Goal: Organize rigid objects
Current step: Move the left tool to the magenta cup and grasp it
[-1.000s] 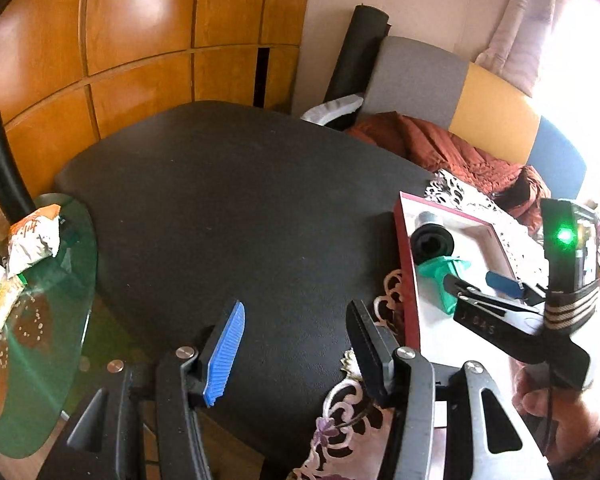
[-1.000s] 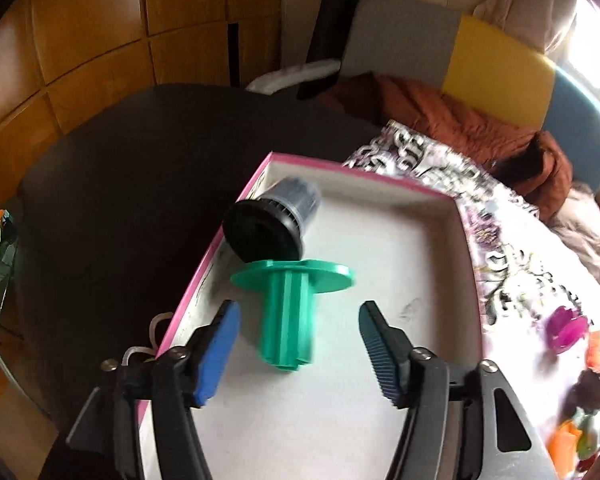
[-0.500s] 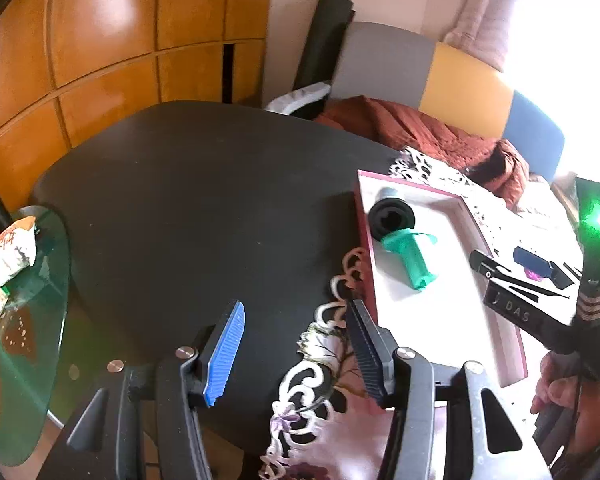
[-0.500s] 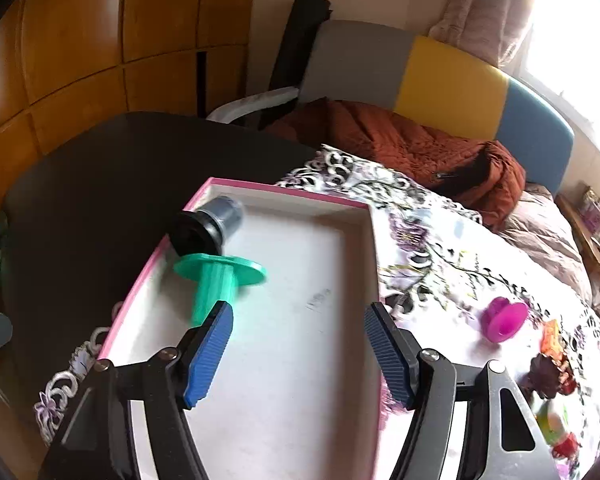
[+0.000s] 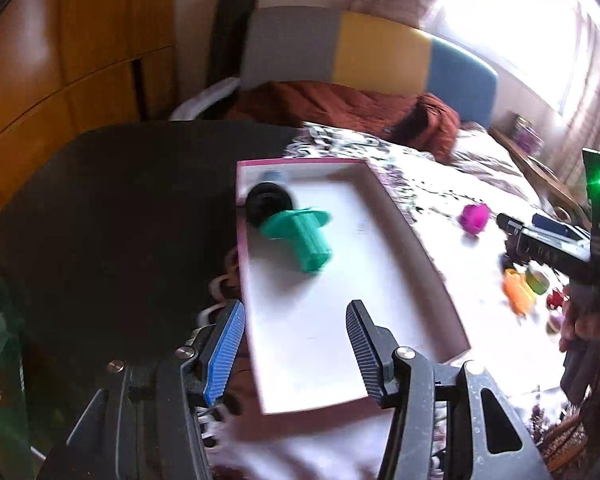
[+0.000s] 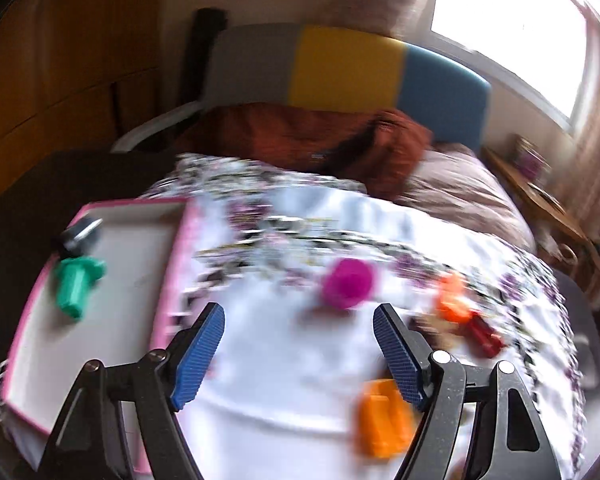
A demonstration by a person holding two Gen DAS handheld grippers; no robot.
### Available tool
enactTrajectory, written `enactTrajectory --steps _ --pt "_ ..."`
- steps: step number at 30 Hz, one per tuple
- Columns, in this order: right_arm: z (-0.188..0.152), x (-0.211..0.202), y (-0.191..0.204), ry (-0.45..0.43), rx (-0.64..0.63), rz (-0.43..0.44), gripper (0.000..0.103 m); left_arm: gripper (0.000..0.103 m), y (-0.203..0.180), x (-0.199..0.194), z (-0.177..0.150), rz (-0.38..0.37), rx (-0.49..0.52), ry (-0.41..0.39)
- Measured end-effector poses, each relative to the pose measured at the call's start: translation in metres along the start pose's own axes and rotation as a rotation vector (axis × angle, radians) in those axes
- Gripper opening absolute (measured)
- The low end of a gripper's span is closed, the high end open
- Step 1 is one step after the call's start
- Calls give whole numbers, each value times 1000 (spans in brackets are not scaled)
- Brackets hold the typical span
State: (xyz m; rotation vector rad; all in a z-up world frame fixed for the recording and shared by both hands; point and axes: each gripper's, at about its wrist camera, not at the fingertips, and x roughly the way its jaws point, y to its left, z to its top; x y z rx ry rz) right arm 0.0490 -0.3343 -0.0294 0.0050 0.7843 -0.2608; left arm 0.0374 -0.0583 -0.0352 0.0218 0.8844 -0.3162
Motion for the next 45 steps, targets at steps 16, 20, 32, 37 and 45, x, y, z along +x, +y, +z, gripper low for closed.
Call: enactTrajectory --steps 16,20,32,37,45 --pt "-34 20 -203 36 574 -170 82 54 -141 55 54 -218 233 99" --pt "-34 18 -204 36 589 -152 83 54 -170 89 68 -258 214 161" --pt "-37 23 -212 46 647 -113 85 81 -232 169 97 -327 215 210" --pt "-38 24 -215 50 670 -89 86 85 -251 193 109 -309 234 202" --pt "-36 27 -213 58 654 -78 86 56 -263 234 111 -313 205 262"
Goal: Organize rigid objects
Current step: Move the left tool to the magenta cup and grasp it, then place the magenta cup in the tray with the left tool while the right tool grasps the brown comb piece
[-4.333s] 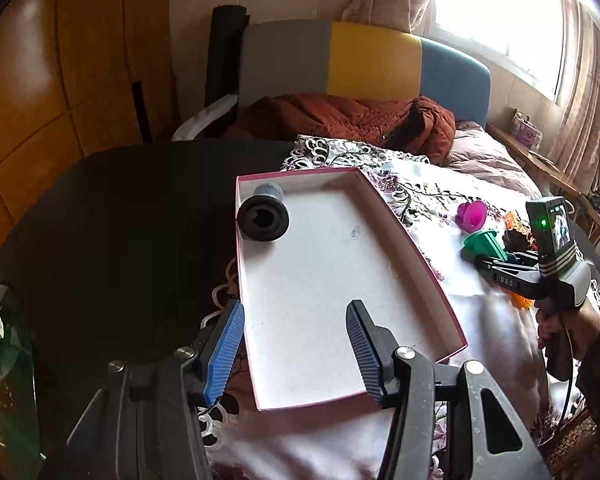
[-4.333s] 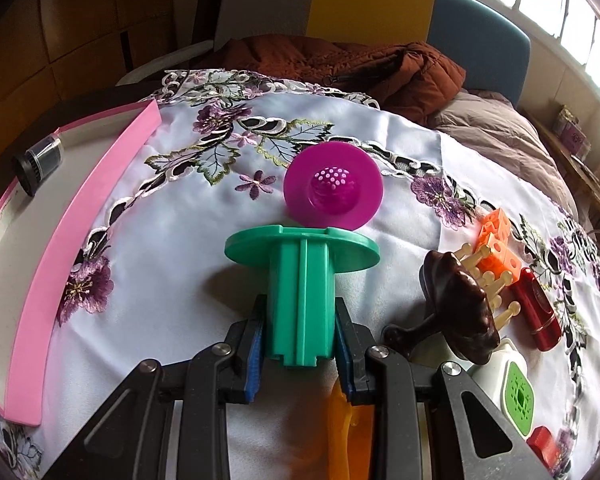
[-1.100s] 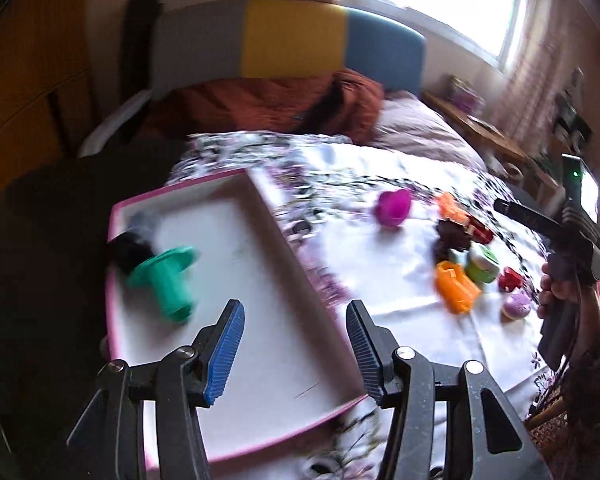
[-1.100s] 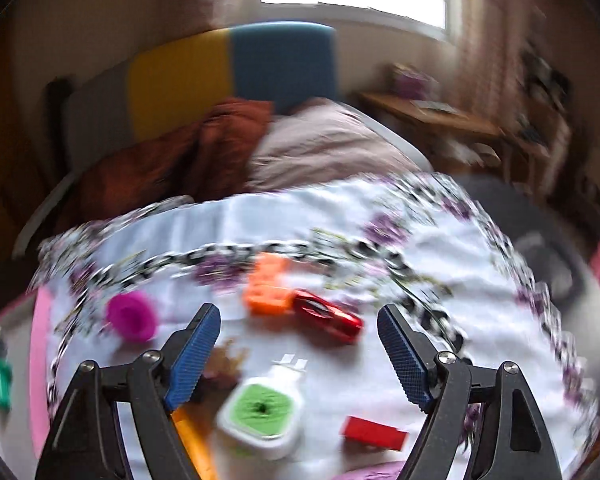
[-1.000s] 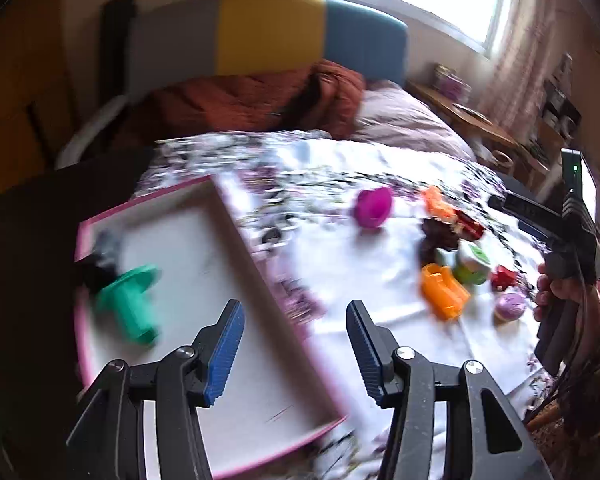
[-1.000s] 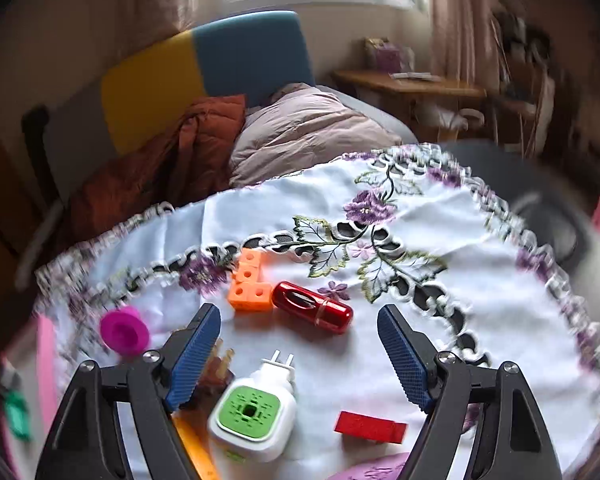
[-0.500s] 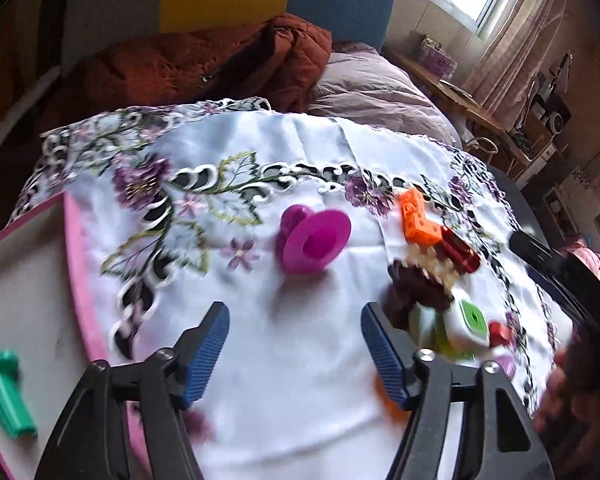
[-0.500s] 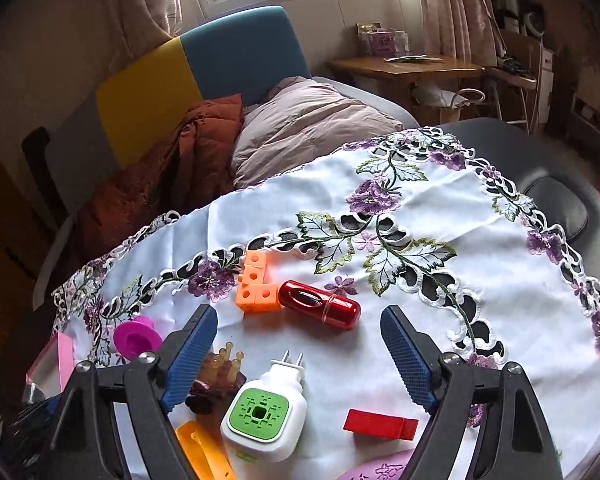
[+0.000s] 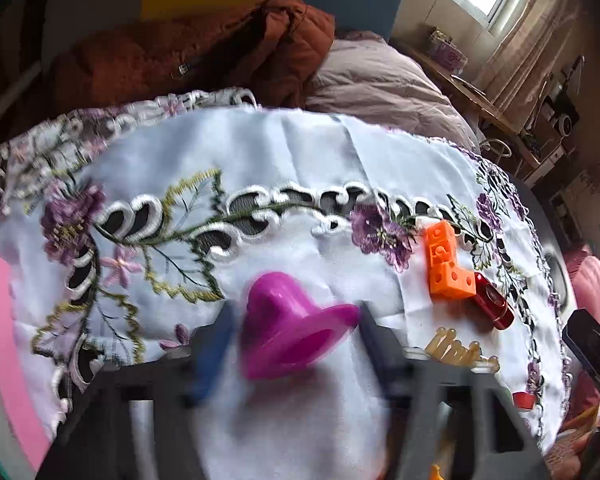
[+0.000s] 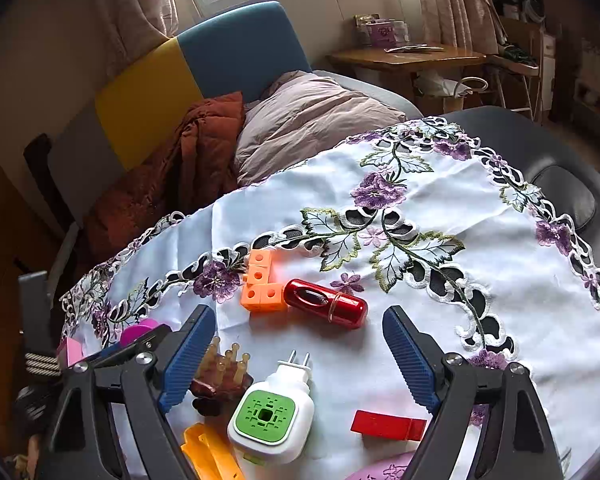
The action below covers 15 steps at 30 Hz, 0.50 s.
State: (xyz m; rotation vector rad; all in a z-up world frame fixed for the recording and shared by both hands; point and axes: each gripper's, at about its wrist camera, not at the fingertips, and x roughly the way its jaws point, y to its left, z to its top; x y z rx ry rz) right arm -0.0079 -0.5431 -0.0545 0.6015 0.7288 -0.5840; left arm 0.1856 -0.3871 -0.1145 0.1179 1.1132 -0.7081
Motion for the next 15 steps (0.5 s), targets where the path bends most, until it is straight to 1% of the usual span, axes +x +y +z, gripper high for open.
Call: enactTrajectory --steps 3,4,7,10,12,15 --pt "0 1 0 8 0 15 86 56 1 -8 -8 -12 31 -27" --pt "0 2 1 11 -3 20 86 56 3 -12 -13 0 37 -40" --pt "-2 3 4 19 -10 40 86 56 13 -28 -25 1 17 -56" --pt "-4 5 8 35 -28 67 86 56 16 -52 -42 14 27 -89" --pt "-7 9 15 59 -53 94 86 56 16 -70 -54 3 40 -115" --pt "-14 13 30 91 -122 117 86 56 12 -93 -70 -8 55 -137"
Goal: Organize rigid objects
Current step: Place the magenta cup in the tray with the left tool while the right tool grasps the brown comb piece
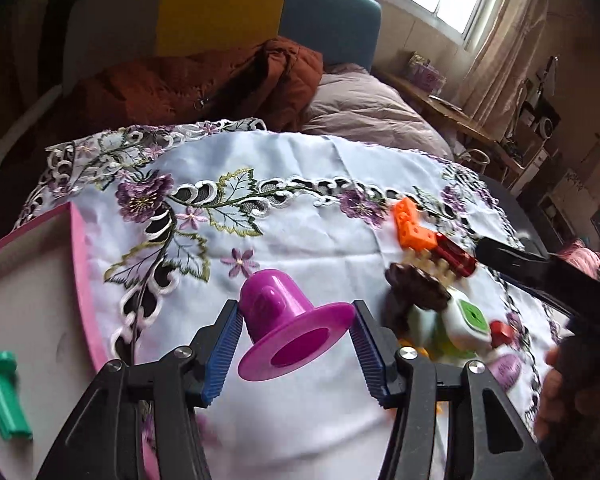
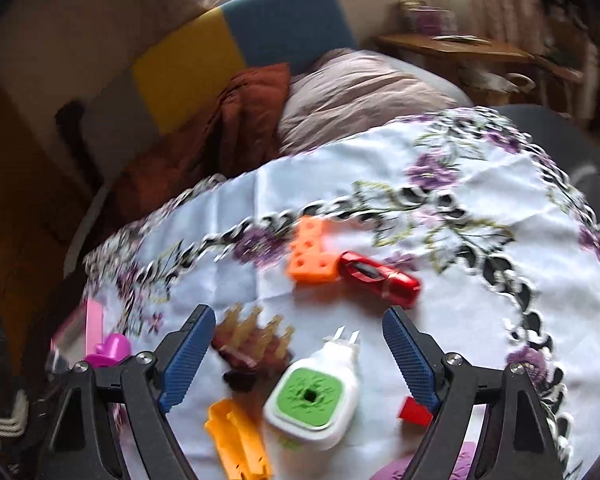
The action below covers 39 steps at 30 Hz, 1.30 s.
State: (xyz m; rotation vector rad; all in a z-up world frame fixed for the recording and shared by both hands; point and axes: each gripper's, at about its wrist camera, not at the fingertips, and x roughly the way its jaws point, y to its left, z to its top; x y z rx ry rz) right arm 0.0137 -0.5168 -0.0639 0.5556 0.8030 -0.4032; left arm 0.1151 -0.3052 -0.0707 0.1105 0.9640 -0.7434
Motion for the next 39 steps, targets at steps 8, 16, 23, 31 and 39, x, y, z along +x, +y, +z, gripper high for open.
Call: enactTrajectory --steps 8,16,23,31,39 --pt "-10 15 35 51 -174 20 90 56 2 -60 -27 -16 30 -67" --pt "-15 66 50 194 -306 -103 74 56 35 -108 -49 2 -40 -116" --pt "-19 65 56 174 -309 -103 52 56 75 -142 -76 60 -113 -149" --pt "-37 30 111 139 -394 138 52 56 127 -171 -115 144 -239 -156" --pt "-108 48 158 264 -610 201 45 56 166 -189 -150 212 -347 -149"
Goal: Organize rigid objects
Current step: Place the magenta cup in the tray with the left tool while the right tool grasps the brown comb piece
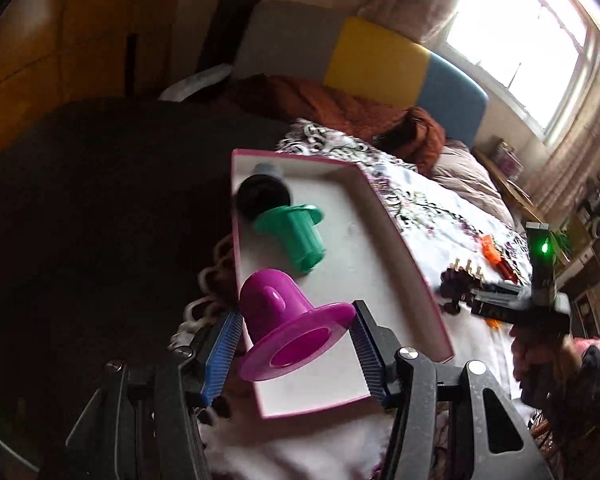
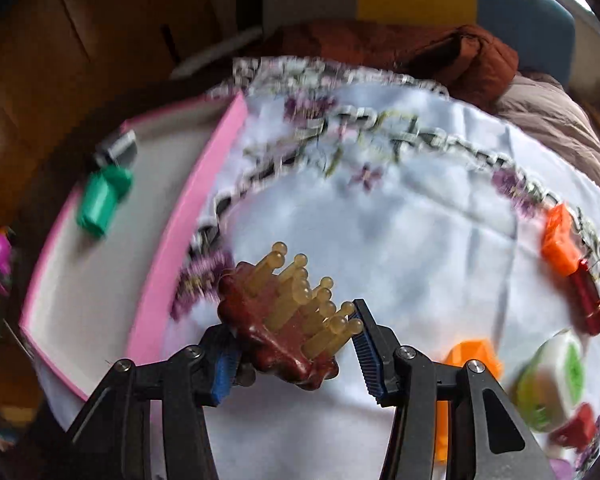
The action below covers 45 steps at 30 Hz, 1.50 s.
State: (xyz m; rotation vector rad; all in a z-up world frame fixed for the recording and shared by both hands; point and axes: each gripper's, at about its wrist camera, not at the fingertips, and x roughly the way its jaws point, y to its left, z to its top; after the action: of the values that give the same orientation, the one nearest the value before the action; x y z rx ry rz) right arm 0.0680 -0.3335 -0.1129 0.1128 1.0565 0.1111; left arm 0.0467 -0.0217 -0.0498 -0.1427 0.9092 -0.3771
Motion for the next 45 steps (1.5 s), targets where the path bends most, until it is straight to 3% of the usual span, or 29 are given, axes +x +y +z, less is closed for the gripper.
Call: enactTrajectory --steps 5,12,21,32,33,36,45 --pt "-4 -2 -4 -23 5 -4 44 56 -10 2 12 -10 31 -15" --pt "-3 -2 -7 -21 2 -10 45 56 -38 36 58 -71 44 -16" --pt "0 0 -6 -13 6 -9 45 56 -50 99 109 -47 52 20" --pt "0 1 -7 -14 2 -8 45 57 -51 167 123 62 89 100" --pt "0 1 -7 -13 1 -8 45 58 -51 168 123 65 96 96" --pt "0 1 -6 -14 -1 -11 45 81 -55 157 119 58 122 77" --pt "0 2 -5 -16 -4 -18 45 81 -63 92 86 114 164 -5"
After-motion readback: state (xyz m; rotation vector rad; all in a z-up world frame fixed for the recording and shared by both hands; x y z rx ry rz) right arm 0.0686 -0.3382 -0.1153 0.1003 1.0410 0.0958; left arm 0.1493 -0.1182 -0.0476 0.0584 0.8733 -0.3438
